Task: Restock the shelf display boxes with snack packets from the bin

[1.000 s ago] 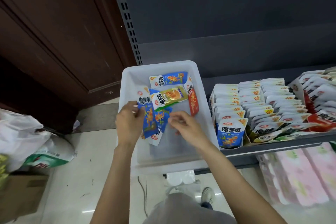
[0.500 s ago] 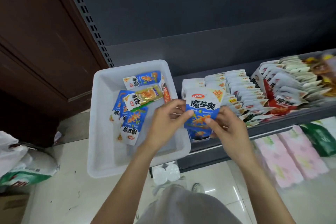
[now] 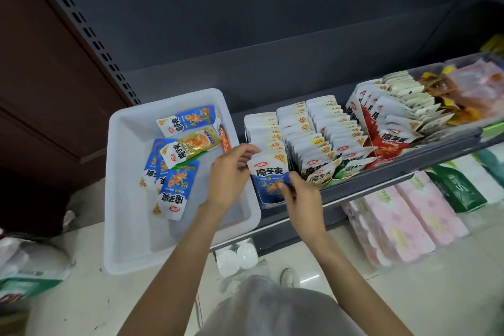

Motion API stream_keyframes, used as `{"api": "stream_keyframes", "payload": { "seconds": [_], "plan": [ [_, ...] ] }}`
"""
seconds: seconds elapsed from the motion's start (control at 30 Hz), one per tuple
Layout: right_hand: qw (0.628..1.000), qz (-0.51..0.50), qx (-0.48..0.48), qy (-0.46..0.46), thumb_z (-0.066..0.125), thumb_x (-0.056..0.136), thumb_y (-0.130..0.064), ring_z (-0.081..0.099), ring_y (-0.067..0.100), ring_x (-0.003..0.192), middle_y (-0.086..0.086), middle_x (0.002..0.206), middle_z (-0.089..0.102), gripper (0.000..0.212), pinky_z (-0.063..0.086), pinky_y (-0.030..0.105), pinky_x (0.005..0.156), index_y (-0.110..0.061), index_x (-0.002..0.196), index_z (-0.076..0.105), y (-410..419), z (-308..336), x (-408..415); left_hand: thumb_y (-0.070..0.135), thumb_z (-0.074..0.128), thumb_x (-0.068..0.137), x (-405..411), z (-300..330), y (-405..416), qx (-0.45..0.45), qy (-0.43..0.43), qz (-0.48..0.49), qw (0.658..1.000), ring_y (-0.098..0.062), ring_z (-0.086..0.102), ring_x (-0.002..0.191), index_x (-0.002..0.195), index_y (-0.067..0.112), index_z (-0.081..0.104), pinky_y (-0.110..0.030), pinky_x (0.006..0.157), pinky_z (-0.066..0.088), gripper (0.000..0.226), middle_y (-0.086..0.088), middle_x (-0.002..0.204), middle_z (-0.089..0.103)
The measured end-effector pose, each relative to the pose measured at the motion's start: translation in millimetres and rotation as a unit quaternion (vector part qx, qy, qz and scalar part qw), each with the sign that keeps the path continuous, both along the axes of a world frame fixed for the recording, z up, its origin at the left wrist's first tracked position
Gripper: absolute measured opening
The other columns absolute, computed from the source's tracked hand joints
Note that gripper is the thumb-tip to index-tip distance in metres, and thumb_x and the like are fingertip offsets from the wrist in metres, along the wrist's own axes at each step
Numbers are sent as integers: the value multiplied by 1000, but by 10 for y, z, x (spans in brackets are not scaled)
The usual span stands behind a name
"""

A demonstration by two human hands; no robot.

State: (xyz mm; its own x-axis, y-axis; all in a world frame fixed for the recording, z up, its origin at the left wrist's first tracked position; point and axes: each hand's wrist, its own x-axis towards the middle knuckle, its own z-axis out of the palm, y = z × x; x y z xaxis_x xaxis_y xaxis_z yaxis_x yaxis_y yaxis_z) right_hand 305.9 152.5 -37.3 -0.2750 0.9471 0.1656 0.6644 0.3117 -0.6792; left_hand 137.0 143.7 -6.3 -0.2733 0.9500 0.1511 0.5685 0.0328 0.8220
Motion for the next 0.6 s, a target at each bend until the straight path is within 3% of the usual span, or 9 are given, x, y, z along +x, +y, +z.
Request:
{"api": "stream_keyframes", "payload": {
  "seconds": [0.1, 0.2, 0.37, 0.5, 0.6],
  "plan": [
    [999, -3, 33, -41, 63, 89, -15, 65, 25, 76, 13, 94, 65, 14, 31, 7, 53, -2, 91, 59, -22, -89, 4, -9, 65, 78, -41, 22, 7, -5, -23, -6, 1000, -1, 61, 79, 100, 13, 69, -18, 73, 53, 31, 5, 89, 67],
    [988, -10, 100, -115, 78, 75, -11, 64, 26, 58, 12, 83, 64, 20, 39, 20, 42, -3, 82, 61, -50, -129, -16, -3, 65, 82, -67, 32, 3, 6, -27, -8, 1000, 5, 59, 79, 99, 14, 70, -17, 73, 52, 25, 10, 89, 66],
    [971, -45, 122, -202, 88, 62, -21, 59, 19, 43, 2, 66, 63, 28, 35, 20, 34, -11, 73, 65, -50, -97, -72, 8, 67, 84, -100, 15, -8, -3, -41, 5, 999, 5, 61, 79, 97, 19, 71, -12, 71, 50, 18, 9, 90, 69],
    [981, -53, 86, -164, 83, 71, -24, 63, 26, 48, 4, 68, 66, 28, 31, 19, 43, -10, 83, 63, -62, -49, -62, 8, 67, 84, -121, 18, -10, -4, -43, 7, 999, 7, 60, 79, 97, 19, 72, -10, 70, 49, 17, 11, 89, 68],
    [979, -53, 118, -158, 85, 67, -21, 58, 21, 37, 3, 52, 62, 31, 24, 14, 39, -11, 78, 59, -53, -1, -30, 8, 68, 84, -126, 13, -15, -3, -45, 3, 999, 3, 62, 79, 96, 19, 72, -12, 71, 50, 17, 11, 87, 69]
  ]
}}
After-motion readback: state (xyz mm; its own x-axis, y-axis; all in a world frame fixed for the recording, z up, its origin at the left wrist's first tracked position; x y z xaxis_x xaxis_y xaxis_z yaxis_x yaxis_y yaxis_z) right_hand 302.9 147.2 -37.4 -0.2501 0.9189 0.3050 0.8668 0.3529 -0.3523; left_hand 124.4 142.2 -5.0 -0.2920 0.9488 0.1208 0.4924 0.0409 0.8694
